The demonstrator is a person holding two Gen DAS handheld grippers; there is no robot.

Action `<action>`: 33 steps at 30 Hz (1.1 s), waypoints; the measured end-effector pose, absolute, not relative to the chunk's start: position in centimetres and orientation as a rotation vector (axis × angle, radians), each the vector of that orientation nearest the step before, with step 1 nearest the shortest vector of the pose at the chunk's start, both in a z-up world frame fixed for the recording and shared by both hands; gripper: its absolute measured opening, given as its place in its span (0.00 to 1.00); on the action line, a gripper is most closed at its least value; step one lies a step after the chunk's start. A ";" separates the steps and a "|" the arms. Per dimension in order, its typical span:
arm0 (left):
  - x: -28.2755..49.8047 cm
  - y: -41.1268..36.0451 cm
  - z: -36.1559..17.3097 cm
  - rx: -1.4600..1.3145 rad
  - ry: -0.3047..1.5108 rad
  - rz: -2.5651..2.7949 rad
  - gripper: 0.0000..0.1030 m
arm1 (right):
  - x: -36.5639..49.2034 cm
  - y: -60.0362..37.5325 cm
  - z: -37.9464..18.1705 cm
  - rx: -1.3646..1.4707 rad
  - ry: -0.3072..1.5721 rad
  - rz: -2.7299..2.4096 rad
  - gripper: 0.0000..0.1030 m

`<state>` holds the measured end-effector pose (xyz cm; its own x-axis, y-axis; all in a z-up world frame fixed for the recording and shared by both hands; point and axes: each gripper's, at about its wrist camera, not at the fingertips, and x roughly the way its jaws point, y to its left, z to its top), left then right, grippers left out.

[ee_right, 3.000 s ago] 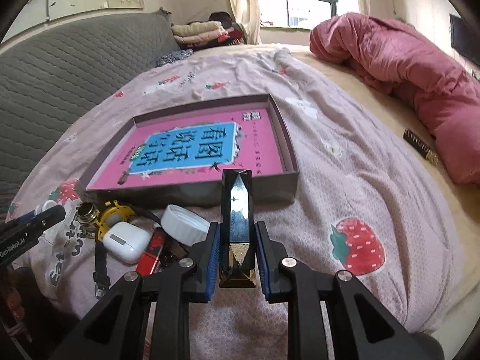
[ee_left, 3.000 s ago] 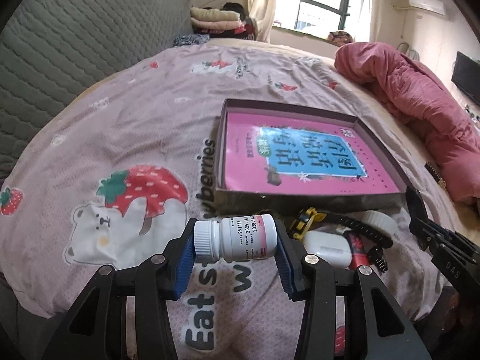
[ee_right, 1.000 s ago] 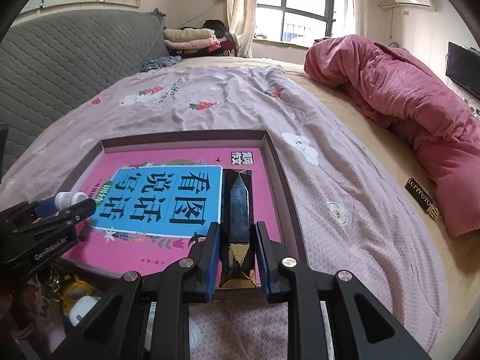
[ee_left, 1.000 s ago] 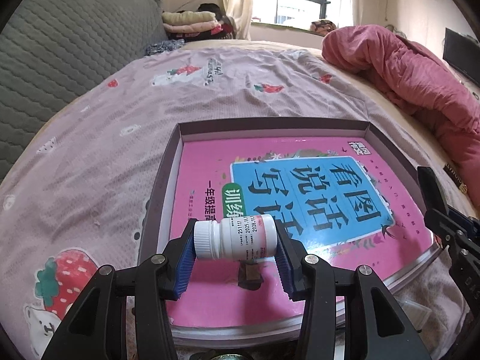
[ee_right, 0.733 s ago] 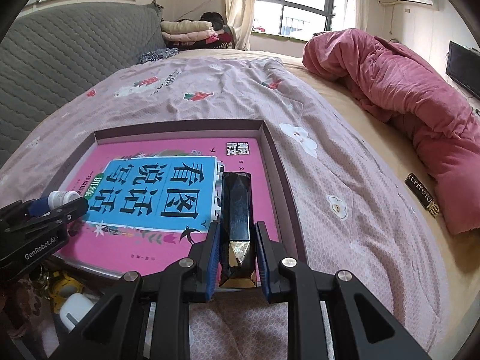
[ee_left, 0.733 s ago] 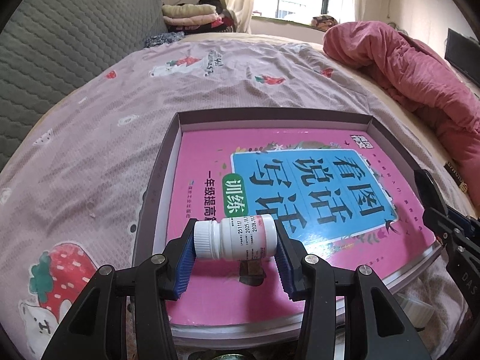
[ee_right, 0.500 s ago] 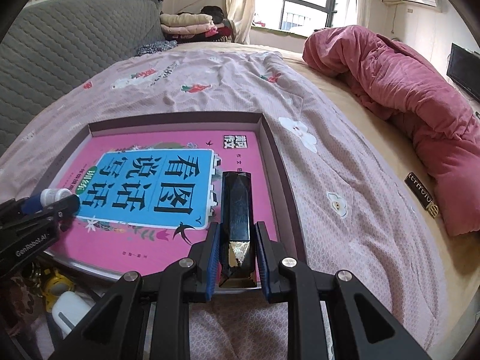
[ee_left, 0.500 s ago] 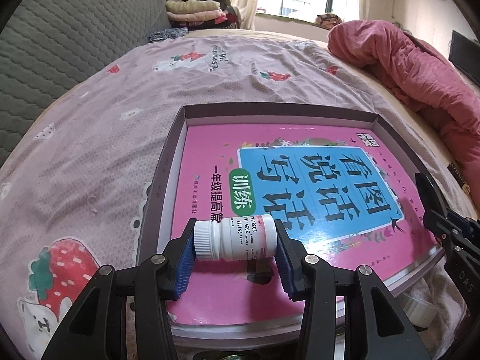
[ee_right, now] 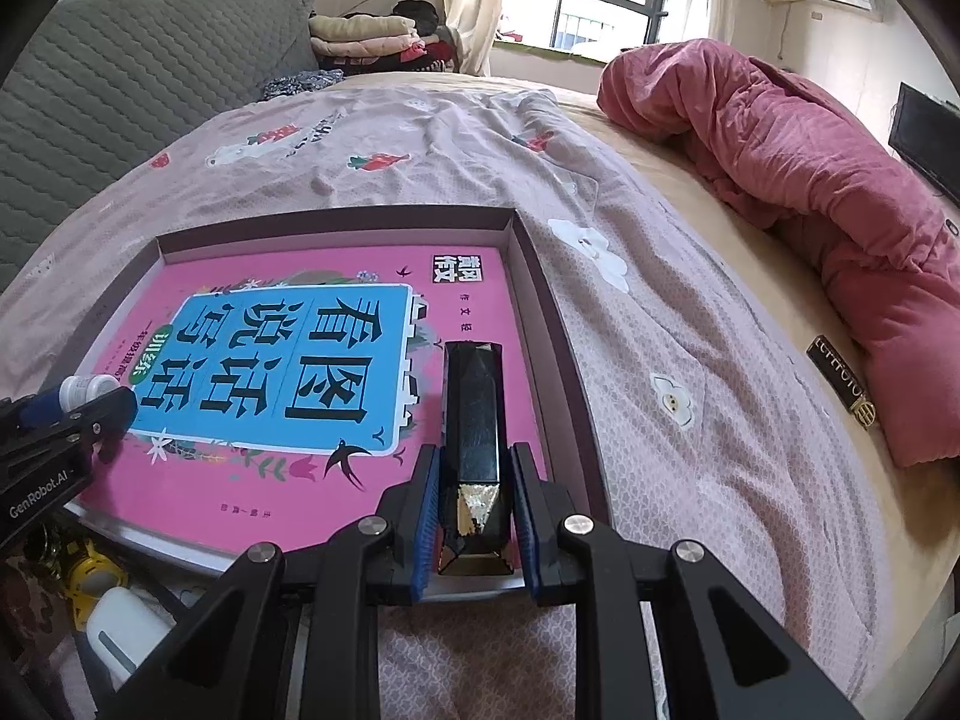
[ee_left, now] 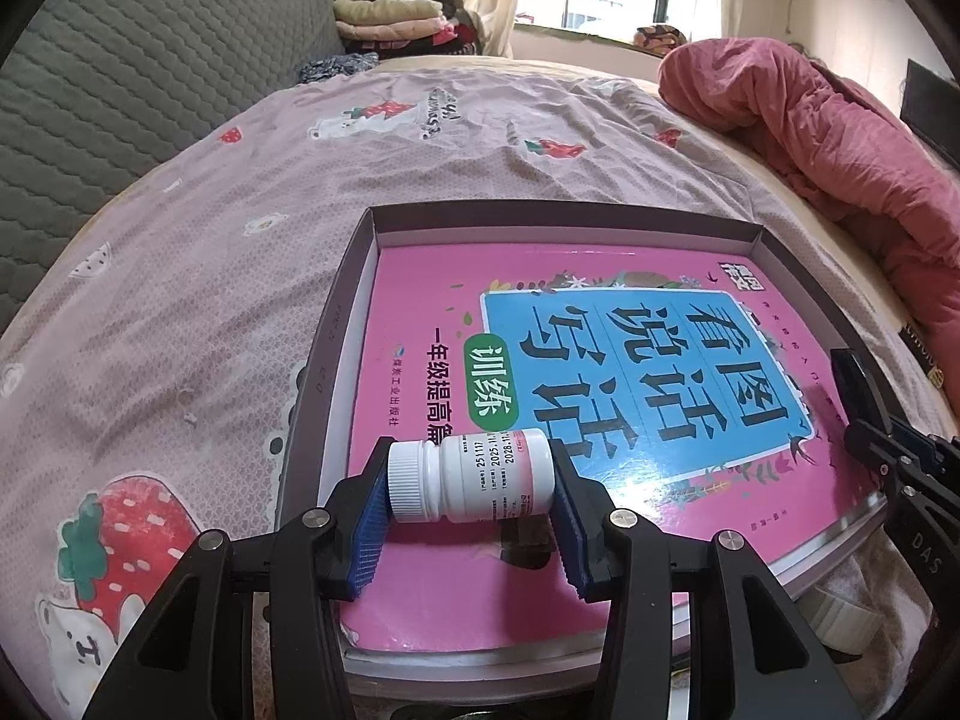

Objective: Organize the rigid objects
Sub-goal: 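Carry the pill bottle and lipstick into the tray onto the book with both tools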

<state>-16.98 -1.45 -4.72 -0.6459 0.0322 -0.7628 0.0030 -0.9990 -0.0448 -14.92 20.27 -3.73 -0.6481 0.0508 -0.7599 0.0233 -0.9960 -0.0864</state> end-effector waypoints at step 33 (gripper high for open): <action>-16.5 -1.5 -4.6 -1.310 -0.064 2.826 0.54 | -12.9 21.8 -1.8 -1.232 -0.057 2.822 0.28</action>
